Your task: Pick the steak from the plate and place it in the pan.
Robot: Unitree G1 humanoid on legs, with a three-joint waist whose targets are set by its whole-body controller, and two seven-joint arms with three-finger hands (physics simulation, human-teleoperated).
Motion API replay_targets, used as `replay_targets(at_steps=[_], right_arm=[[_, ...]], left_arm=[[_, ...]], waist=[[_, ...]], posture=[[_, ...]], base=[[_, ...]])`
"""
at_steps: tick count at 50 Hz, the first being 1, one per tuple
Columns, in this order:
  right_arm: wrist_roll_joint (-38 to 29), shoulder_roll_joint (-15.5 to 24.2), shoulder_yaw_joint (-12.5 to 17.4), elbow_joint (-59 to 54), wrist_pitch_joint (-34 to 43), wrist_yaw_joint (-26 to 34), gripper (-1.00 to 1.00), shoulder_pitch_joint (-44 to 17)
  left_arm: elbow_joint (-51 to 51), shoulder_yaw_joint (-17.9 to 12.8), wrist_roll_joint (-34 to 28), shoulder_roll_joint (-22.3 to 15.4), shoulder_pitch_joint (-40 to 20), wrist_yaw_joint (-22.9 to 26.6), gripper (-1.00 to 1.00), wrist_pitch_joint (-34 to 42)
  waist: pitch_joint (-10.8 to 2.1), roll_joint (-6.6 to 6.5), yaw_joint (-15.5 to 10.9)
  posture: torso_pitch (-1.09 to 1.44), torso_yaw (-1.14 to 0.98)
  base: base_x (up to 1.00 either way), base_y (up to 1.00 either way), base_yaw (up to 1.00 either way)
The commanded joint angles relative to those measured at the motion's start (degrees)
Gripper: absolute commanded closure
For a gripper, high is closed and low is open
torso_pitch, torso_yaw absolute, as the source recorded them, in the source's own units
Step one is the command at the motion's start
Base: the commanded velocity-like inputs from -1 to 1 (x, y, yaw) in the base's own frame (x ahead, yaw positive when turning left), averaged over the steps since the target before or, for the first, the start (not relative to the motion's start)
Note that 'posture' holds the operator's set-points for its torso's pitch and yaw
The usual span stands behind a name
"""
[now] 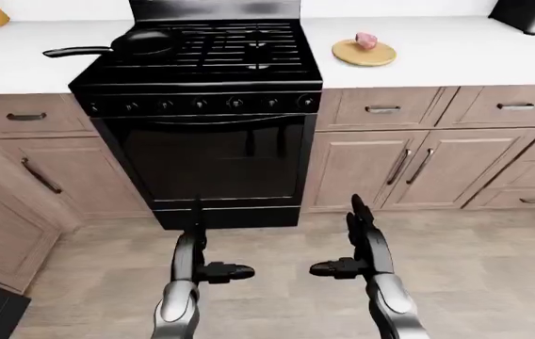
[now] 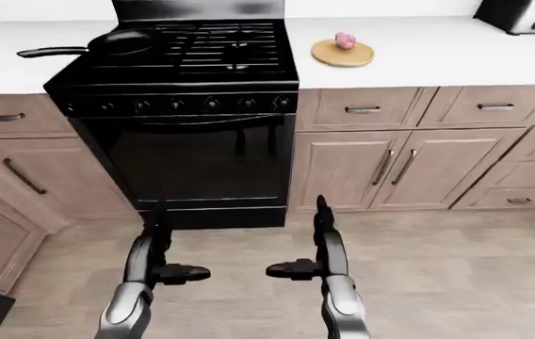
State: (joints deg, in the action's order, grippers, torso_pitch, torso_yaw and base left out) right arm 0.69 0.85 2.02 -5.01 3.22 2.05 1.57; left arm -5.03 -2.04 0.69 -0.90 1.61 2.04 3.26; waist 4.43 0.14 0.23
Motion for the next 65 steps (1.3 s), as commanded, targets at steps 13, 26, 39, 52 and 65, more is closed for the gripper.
replay_targets(at_steps=[13, 26, 39, 52, 65], right_arm=[[-0.5, 0.3, 0.3, 4.3, -3.7, -0.5, -1.0, -1.9], [0.0, 1.0, 2.1, 11.1, 3.9, -2.7, -1.0, -3.7], [-0.8, 3.5, 3.1, 12.9, 14.6, -3.7, -1.0, -14.8], [-1.4, 7.1, 4.8, 19.9, 28.3, -3.1, -1.0, -25.1], [-0.1, 11.9, 7.3, 23.8, 40.2, -4.6, -1.0, -35.6]], left_arm=[[4.5, 1.1, -0.1, 0.5, -0.1, -0.5, -1.0, -5.3], [-8.4, -0.4, -2.7, 0.2, -7.5, -3.8, -1.0, -12.5], [-0.1, -0.2, -1.1, -0.7, -16.1, -5.3, -1.0, 1.5], [5.0, -2.6, 1.2, -4.1, -28.5, -5.4, -1.0, 15.7], [3.2, -3.7, 4.9, -7.3, -40.1, -6.5, -1.0, 21.7]], waist=[[-4.45, 0.41, -0.5], [-5.16, 0.27, -0.5], [-5.34, 0.6, -0.4], [-4.94, 0.49, -0.6], [-4.61, 0.66, -0.8]], posture=[[0.0, 0.0], [0.0, 0.0], [0.0, 0.0], [0.0, 0.0], [0.0, 0.0]], base=[[0.0, 0.0, 0.0], [0.0, 0.0, 0.0], [0.0, 0.0, 0.0], [0.0, 0.0, 0.0], [0.0, 0.0, 0.0]])
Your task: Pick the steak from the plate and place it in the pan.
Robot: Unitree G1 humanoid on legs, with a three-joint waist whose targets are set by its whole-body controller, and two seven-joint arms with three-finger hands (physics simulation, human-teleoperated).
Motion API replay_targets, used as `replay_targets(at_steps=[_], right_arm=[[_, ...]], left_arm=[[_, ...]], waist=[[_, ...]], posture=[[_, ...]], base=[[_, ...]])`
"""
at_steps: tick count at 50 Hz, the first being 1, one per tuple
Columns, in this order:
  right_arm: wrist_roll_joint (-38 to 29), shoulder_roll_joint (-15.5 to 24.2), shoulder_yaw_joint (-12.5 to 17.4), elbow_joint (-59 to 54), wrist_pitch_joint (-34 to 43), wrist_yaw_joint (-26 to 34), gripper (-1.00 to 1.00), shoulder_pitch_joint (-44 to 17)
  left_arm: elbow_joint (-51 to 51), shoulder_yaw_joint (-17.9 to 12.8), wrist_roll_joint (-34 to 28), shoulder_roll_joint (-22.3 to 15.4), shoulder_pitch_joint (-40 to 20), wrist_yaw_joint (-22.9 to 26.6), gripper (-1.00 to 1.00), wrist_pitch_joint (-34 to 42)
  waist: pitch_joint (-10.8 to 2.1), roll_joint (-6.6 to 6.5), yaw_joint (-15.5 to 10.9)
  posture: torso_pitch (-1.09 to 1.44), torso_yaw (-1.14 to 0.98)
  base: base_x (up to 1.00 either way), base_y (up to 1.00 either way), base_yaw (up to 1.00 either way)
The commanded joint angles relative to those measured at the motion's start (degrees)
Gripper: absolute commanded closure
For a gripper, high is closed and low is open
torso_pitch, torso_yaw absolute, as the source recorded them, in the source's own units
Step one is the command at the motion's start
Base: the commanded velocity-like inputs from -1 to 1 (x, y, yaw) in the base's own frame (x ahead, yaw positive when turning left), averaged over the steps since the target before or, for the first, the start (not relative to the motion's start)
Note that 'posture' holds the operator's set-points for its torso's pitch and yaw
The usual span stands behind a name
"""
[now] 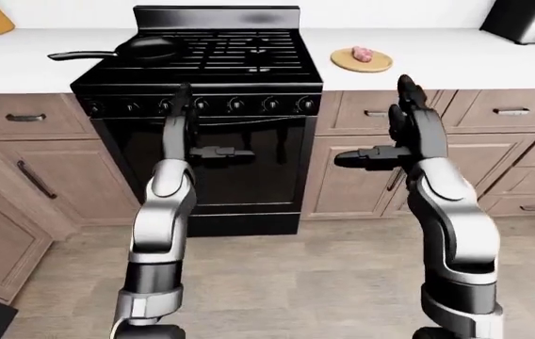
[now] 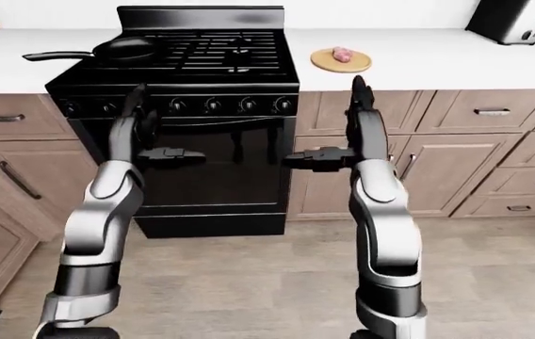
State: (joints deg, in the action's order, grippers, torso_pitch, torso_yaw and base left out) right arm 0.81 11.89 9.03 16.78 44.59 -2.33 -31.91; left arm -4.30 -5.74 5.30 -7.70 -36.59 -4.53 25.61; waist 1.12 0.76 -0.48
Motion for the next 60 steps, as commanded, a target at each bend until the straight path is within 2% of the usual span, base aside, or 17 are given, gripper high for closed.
replay_targets(at_steps=[1, 19, 26, 27, 29, 36, 40, 43, 45, 46, 48, 51, 53, 55, 57, 58, 60], right_arm=[[-0.4, 1.3, 0.4, 3.1, 0.2, -0.4, -1.0, -2.8], [4.4, 4.0, 2.3, 16.6, 15.3, 0.1, -1.0, -10.3], [6.4, 4.7, 3.3, 17.0, 15.9, -1.1, -1.0, -10.7], [6.6, 4.8, 3.4, 16.9, 15.7, -1.3, -1.0, -10.5], [7.0, 4.9, 3.0, 16.9, 15.6, -1.7, -1.0, -10.5], [7.6, 5.3, 3.0, 17.1, 15.4, -2.1, -1.0, -10.3], [7.9, 5.4, 3.0, 17.1, 15.5, -2.2, -1.0, -10.4], [8.0, 5.6, 3.0, 17.2, 15.6, -2.3, -1.0, -10.5], [8.1, 5.6, 3.0, 17.4, 15.9, -2.4, -1.0, -10.7], [8.1, 5.7, 3.0, 17.2, 15.7, -2.4, -1.0, -10.7], [8.1, 5.7, 2.9, 17.1, 15.5, -2.4, -1.0, -10.6], [8.2, 5.6, 2.9, 17.1, 15.7, -2.5, -1.0, -10.7], [8.2, 5.7, 2.8, 17.0, 15.4, -2.4, -1.0, -10.5], [8.2, 5.7, 2.8, 16.9, 15.2, -2.3, -1.0, -10.4], [8.2, 5.7, 2.9, 17.2, 15.3, -2.3, -1.0, -10.3], [8.2, 5.6, 2.9, 17.2, 15.4, -2.4, -1.0, -10.3], [8.2, 5.6, 2.8, 17.2, 15.4, -2.4, -1.0, -10.4]], left_arm=[[3.5, 0.4, 0.4, -0.7, -2.1, 0.8, -1.0, 0.1], [17.5, -2.3, 3.5, -3.7, -5.5, -1.5, -1.0, 13.8], [19.7, -1.8, 4.5, -3.7, -5.9, -2.2, -1.0, 15.5], [19.7, -1.8, 4.6, -3.7, -5.9, -2.1, -1.0, 15.6], [19.8, -2.3, 5.3, -3.5, -6.1, -2.3, -1.0, 15.9], [20.0, -1.9, 5.5, -3.7, -6.0, -2.6, -1.0, 16.1], [19.9, -2.0, 5.5, -3.9, -6.2, -2.7, -1.0, 16.1], [20.0, -2.0, 5.5, -3.9, -6.1, -2.7, -1.0, 16.1], [20.3, -2.1, 5.7, -3.9, -6.3, -2.7, -1.0, 16.5], [20.5, -2.0, 5.7, -3.9, -6.3, -2.7, -1.0, 16.7], [20.3, -2.1, 5.7, -4.0, -6.3, -2.7, -1.0, 16.6], [20.1, -2.0, 5.6, -4.0, -6.2, -2.7, -1.0, 16.4], [20.0, -1.9, 5.4, -4.1, -6.1, -2.5, -1.0, 16.4], [20.0, -1.9, 5.4, -4.0, -6.1, -2.5, -1.0, 16.4], [20.1, -1.9, 5.4, -4.0, -6.0, -2.4, -1.0, 16.5], [20.1, -1.9, 5.4, -4.0, -6.0, -2.4, -1.0, 16.4], [20.1, -1.9, 5.4, -3.9, -6.0, -2.4, -1.0, 16.5]], waist=[[-1.28, 0.05, 0.0], [-0.54, -0.11, 0.0], [-0.34, -0.19, -0.1], [-1.66, -0.4, 0.1], [-0.82, -0.52, 0.1], [-0.01, 0.01, 0.3], [0.31, -1.02, 0.4], [0.47, -4.05, 0.4], [0.11, -3.06, 0.4], [0.21, -3.52, 0.5], [-0.18, -3.17, 0.3], [0.1, -1.7, 0.0], [0.35, -0.31, -0.3], [-0.33, 2.53, -0.6], [-0.04, 2.01, 0.0], [0.34, 2.88, -0.3], [0.06, 2.23, 0.2]], posture=[[0.0, 0.0], [0.0, 0.0], [0.0, 0.0], [0.0, 0.0], [0.0, 0.0], [0.0, 0.0], [0.0, 0.0], [0.0, 0.0], [0.0, 0.0], [0.0, 0.0], [0.0, 0.0], [0.0, 0.0], [0.0, 0.0], [0.0, 0.0], [0.0, 0.0], [0.0, 0.0], [0.0, 0.0]], base=[[0.0, 0.0, 0.0], [0.0, 0.0, 0.0], [0.01, 0.0, 0.0], [0.06, 0.0, 0.0], [0.07, 0.0, 0.0], [0.11, 0.0, 0.0], [0.19, 0.0, 0.0], [0.19, 0.0, 0.0], [0.19, 0.0, 0.0], [0.19, 0.0, 0.0], [0.19, 0.0, 0.0], [0.19, 0.0, 0.0], [0.19, 0.0, 0.0], [0.19, 0.0, 0.0], [0.19, 0.0, 0.0], [0.19, 0.0, 0.0], [0.19, 0.0, 0.0]])
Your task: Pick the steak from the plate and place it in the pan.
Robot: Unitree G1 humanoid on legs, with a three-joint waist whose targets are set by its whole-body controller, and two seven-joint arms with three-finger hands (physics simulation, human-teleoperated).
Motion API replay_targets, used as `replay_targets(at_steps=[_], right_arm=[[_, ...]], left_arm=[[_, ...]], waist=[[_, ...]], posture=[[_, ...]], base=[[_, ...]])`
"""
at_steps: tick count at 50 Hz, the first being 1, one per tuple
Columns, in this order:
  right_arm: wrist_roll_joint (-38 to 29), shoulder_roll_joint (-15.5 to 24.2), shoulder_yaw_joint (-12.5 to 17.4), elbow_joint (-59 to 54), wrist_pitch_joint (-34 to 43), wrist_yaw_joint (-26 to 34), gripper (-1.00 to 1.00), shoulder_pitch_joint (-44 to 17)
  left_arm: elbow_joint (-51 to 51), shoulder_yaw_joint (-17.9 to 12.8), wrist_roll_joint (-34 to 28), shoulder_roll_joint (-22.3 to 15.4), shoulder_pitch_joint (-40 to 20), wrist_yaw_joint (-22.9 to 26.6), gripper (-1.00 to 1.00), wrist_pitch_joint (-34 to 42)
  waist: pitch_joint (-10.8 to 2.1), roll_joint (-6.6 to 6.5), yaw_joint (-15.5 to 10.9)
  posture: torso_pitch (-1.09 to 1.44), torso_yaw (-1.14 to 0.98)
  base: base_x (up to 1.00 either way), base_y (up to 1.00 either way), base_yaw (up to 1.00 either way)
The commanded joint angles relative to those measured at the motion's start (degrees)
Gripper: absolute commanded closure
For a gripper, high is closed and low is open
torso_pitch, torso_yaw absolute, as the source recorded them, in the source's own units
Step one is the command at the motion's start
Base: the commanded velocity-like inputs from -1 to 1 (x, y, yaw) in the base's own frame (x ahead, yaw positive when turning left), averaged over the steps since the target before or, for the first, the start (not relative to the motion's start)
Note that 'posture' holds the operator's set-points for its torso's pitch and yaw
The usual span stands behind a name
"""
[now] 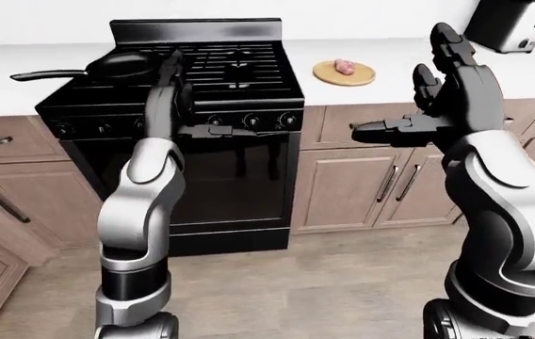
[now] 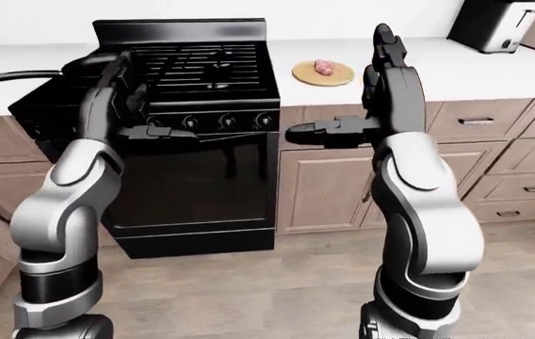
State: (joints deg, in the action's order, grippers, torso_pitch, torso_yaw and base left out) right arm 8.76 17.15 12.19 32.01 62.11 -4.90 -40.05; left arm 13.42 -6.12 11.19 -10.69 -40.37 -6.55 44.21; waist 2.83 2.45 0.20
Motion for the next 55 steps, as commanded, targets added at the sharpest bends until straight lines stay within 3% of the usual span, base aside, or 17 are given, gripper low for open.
replay_targets(at_steps=[1, 6, 9, 10, 12, 18, 20, 22, 31, 34, 36, 45, 47, 49, 50, 51, 55], right_arm=[[0.3, 0.4, -0.3, 1.9, -2.2, 0.2, -1.0, -2.2], [0.4, 0.4, -0.2, 1.9, -2.4, 0.2, -1.0, -2.1], [0.3, 0.3, -0.3, 1.8, -2.5, 0.2, -1.0, -2.1], [0.4, 0.4, -0.3, 2.0, -2.2, 0.1, -1.0, -2.2], [0.4, 0.5, -0.2, 1.9, -2.4, 0.2, -1.0, -2.1], [0.5, 0.5, -0.1, 1.8, -2.5, 0.2, -1.0, -2.0], [0.6, 0.5, -0.1, 1.9, -2.3, 0.1, -1.0, -2.1], [0.6, 0.5, -0.1, 1.9, -2.3, 0.1, -1.0, -2.1], [0.8, 0.7, 0.0, 2.2, -1.7, 0.0, -1.0, -2.4], [0.8, 0.6, -0.1, 1.9, -2.1, 0.0, -1.0, -2.2], [0.8, 0.6, -0.1, 1.9, -2.2, 0.0, -1.0, -2.2], [0.8, 0.5, -0.1, 2.3, -1.7, -0.1, -1.0, -2.3], [0.8, 0.5, -0.1, 2.2, -1.7, -0.2, -1.0, -2.3], [0.8, 0.6, -0.1, 2.1, -1.8, -0.2, -1.0, -2.4], [0.8, 0.6, -0.1, 2.1, -1.8, -0.1, -1.0, -2.3], [0.8, 0.6, 0.0, 2.1, -1.9, -0.1, -1.0, -2.3], [0.9, 0.6, -0.1, 2.0, -2.0, -0.1, -1.0, -2.2]], left_arm=[[2.5, -1.5, -0.5, -0.9, -2.2, -0.4, -1.0, -2.0], [2.6, -1.6, -0.5, -1.0, -2.3, -0.4, -1.0, -1.8], [2.6, -1.6, -0.5, -0.9, -2.2, -0.4, -1.0, -1.8], [2.6, -1.6, -0.5, -1.0, -2.2, -0.4, -1.0, -1.8], [2.4, -1.6, -0.5, -0.9, -2.1, -0.4, -1.0, -2.0], [1.5, -1.7, -0.7, -1.0, -2.2, -0.2, -1.0, -2.6], [1.5, -1.6, -0.7, -1.0, -2.1, -0.2, -1.0, -2.6], [1.5, -1.6, -0.7, -1.0, -2.1, -0.2, -1.0, -2.7], [1.7, -1.5, -1.0, -1.1, -2.2, -0.3, -1.0, -2.3], [1.8, -1.4, -1.2, -1.0, -2.2, -0.2, -1.0, -2.2], [1.7, -1.4, -1.3, -1.0, -2.2, -0.1, -1.0, -2.3], [2.0, -1.5, -1.4, -1.0, -2.0, 0.1, -1.0, -2.2], [2.1, -1.5, -1.3, -1.0, -2.0, 0.1, -1.0, -2.1], [2.3, -1.5, -1.4, -0.9, -2.0, 0.1, -1.0, -1.9], [2.4, -1.5, -1.3, -0.9, -2.0, 0.1, -1.0, -1.7], [2.6, -1.5, -1.3, -0.9, -2.1, 0.0, -1.0, -1.5], [2.9, -1.6, -1.2, -0.9, -2.3, 0.0, -1.0, -1.0]], waist=[[-1.65, 0.09, -0.5], [-0.89, -2.83, -0.2], [-2.27, -7.55, 0.3], [-1.99, -5.39, -0.3], [-1.69, -6.09, -0.2], [-1.55, -3.08, -0.8], [-1.59, -1.32, -1.0], [-2.36, 2.06, -1.2], [-1.22, -1.61, -0.4], [-1.39, -4.44, 0.2], [-2.76, -6.59, 0.7], [-1.54, -2.8, -0.8], [-1.77, -0.83, -1.1], [-2.76, 2.63, -1.2], [-2.15, 0.0, -0.7], [-1.96, 1.25, -1.0], [-1.97, -0.23, -0.5]], posture=[[0.0, 0.0], [0.0, 0.0], [0.0, 0.0], [0.0, 0.0], [0.0, 0.0], [0.0, 0.0], [0.0, 0.0], [0.0, 0.0], [0.0, 0.0], [0.0, 0.0], [0.0, 0.0], [0.0, 0.0], [0.0, 0.0], [0.0, 0.0], [0.0, 0.0], [0.0, 0.0], [0.0, 0.0]], base=[[0.2, 0.0, 0.0], [0.19, 0.0, 0.0], [0.19, 0.0, 0.0], [0.19, 0.0, 0.0], [0.19, 0.0, 0.0], [0.19, 0.0, 0.0], [0.19, 0.0, 0.0], [0.2, 0.0, 0.0], [0.19, 0.0, 0.0], [0.2, 0.0, 0.0], [0.19, 0.0, 0.0], [0.19, 0.0, 0.0], [0.19, -0.02, 0.0], [0.19, -0.04, 0.0], [0.19, -0.03, 0.0], [0.2, -0.04, 0.0], [0.19, -0.03, 0.0]])
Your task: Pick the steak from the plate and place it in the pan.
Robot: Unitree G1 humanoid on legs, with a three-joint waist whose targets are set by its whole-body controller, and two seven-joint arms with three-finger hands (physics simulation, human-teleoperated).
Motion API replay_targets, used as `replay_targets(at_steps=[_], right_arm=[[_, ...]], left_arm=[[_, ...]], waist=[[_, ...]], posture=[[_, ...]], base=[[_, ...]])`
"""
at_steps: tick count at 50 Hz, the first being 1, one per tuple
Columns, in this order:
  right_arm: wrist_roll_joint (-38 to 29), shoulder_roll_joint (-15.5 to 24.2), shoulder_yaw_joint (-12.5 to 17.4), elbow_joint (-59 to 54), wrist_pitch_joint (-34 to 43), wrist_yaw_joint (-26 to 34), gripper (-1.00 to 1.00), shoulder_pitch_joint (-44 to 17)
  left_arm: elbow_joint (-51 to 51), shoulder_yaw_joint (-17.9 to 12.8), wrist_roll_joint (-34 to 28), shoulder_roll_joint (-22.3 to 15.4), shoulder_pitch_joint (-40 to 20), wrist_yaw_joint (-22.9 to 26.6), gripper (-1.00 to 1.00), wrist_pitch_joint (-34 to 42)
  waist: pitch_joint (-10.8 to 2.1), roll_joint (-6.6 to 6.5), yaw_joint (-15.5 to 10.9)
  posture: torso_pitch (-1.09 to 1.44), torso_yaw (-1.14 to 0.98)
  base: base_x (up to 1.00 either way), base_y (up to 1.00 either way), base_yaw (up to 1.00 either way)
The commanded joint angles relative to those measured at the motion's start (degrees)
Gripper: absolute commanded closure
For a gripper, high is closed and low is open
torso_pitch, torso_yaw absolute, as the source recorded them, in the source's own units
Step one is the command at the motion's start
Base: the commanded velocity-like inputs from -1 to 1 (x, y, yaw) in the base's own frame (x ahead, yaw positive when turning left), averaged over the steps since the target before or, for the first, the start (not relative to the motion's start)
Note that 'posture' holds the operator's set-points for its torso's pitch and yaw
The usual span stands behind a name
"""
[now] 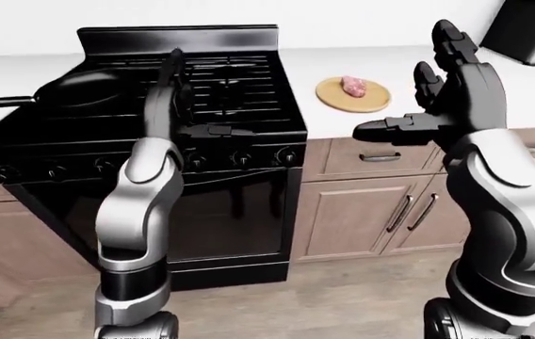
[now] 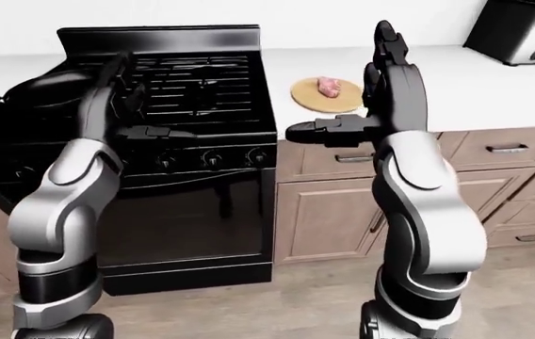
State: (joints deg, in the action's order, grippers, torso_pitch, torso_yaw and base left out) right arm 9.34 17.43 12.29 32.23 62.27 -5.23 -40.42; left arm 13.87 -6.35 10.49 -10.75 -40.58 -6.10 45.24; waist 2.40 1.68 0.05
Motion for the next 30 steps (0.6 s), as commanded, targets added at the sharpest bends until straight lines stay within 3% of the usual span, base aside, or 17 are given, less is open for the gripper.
replay_targets(at_steps=[1, 4, 6, 7, 8, 9, 10, 13, 16, 19, 21, 22, 23, 24, 26, 30], right_arm=[[0.3, 0.3, -0.2, 1.9, -2.1, 0.2, -1.0, -1.9], [0.4, 0.4, -0.1, 2.1, -1.7, 0.1, -1.0, -2.1], [0.4, 0.4, -0.1, 2.0, -1.8, 0.1, -1.0, -2.1], [0.4, 0.4, 0.0, 2.1, -1.7, 0.1, -1.0, -2.1], [0.4, 0.4, -0.1, 2.1, -1.6, 0.1, -1.0, -2.2], [0.5, 0.4, 0.0, 2.2, -1.5, 0.1, -1.0, -2.2], [0.5, 0.5, 0.0, 2.2, -1.6, 0.1, -1.0, -2.1], [0.5, 0.5, 0.0, 2.1, -1.6, 0.1, -1.0, -2.2], [0.5, 0.5, -0.1, 2.0, -1.9, 0.2, -1.0, -2.0], [0.5, 0.5, -0.1, 2.0, -1.8, 0.1, -1.0, -2.1], [0.5, 0.5, 0.0, 1.9, -1.9, 0.1, -1.0, -2.1], [0.5, 0.5, 0.0, 1.8, -2.0, 0.1, -1.0, -2.1], [0.6, 0.5, -0.1, 1.8, -2.0, 0.1, -1.0, -2.1], [0.5, 0.5, -0.1, 1.7, -2.0, 0.1, -1.0, -2.2], [0.5, 0.3, -0.4, 1.4, -2.4, 0.1, -1.0, -2.0], [0.4, 0.3, -0.4, 1.5, -2.5, 0.2, -1.0, -1.8]], left_arm=[[2.5, -1.3, -0.5, -0.9, -2.1, -0.4, -1.0, -2.0], [2.5, -1.3, -0.5, -0.9, -2.1, -0.5, -1.0, -1.9], [2.6, -1.3, -0.5, -0.9, -2.1, -0.5, -1.0, -1.8], [2.4, -1.3, -0.5, -0.9, -2.0, -0.4, -1.0, -2.0], [2.4, -1.3, -0.6, -0.9, -2.0, -0.4, -1.0, -2.1], [2.1, -1.3, -0.6, -0.9, -1.9, -0.3, -1.0, -2.4], [2.0, -1.3, -0.6, -0.9, -1.9, -0.3, -1.0, -2.5], [1.8, -1.2, -0.7, -0.8, -1.8, -0.2, -1.0, -2.7], [1.7, -1.1, -0.9, -0.8, -1.8, -0.1, -1.0, -2.9], [1.6, -1.2, -0.9, -0.8, -1.8, -0.2, -1.0, -2.9], [1.6, -1.2, -0.9, -0.8, -1.8, -0.1, -1.0, -2.9], [1.4, -1.2, -1.0, -0.8, -1.8, -0.1, -1.0, -3.1], [1.3, -1.1, -1.0, -0.8, -1.8, 0.0, -1.0, -3.2], [1.2, -1.1, -1.0, -0.8, -1.8, 0.0, -1.0, -3.3], [1.3, -1.1, -1.1, -0.8, -1.8, 0.0, -1.0, -3.2], [1.5, -1.1, -1.1, -0.7, -1.9, 0.0, -1.0, -2.9]], waist=[[-1.22, -0.04, -0.3], [-0.69, -1.9, -0.1], [-1.13, -4.32, 0.4], [-1.87, -6.33, 0.5], [-1.66, -4.46, -0.1], [-1.56, -5.37, 0.0], [-1.47, -5.34, -0.1], [-1.86, -4.35, -0.5], [-1.32, -2.93, -0.7], [-1.37, -0.36, -1.1], [-2.39, 3.37, -1.2], [-1.91, 1.19, -0.7], [-1.66, 2.15, -0.9], [-1.47, 2.11, -0.7], [-1.66, 1.05, -0.5], [-0.75, -1.07, -0.3]], posture=[[0.0, 0.0], [0.0, 0.0], [0.0, 0.0], [0.0, 0.0], [0.0, 0.0], [0.0, 0.0], [0.0, 0.0], [0.0, 0.0], [0.0, 0.0], [0.0, 0.0], [0.0, 0.0], [0.0, 0.0], [0.0, 0.0], [0.0, 0.0], [0.0, 0.0], [0.0, 0.0]], base=[[0.19, -0.03, 0.0], [0.19, -0.03, 0.0], [0.19, -0.03, 0.0], [0.18, -0.03, 0.0], [0.19, -0.04, 0.0], [0.19, -0.03, 0.0], [0.2, -0.03, 0.0], [0.19, -0.08, 0.0], [0.19, -0.08, 0.0], [0.19, -0.08, 0.0], [0.19, -0.08, 0.0], [0.19, -0.08, 0.0], [0.19, -0.08, 0.0], [0.2, -0.09, 0.0], [0.19, -0.08, 0.0], [0.19, -0.08, 0.0]])
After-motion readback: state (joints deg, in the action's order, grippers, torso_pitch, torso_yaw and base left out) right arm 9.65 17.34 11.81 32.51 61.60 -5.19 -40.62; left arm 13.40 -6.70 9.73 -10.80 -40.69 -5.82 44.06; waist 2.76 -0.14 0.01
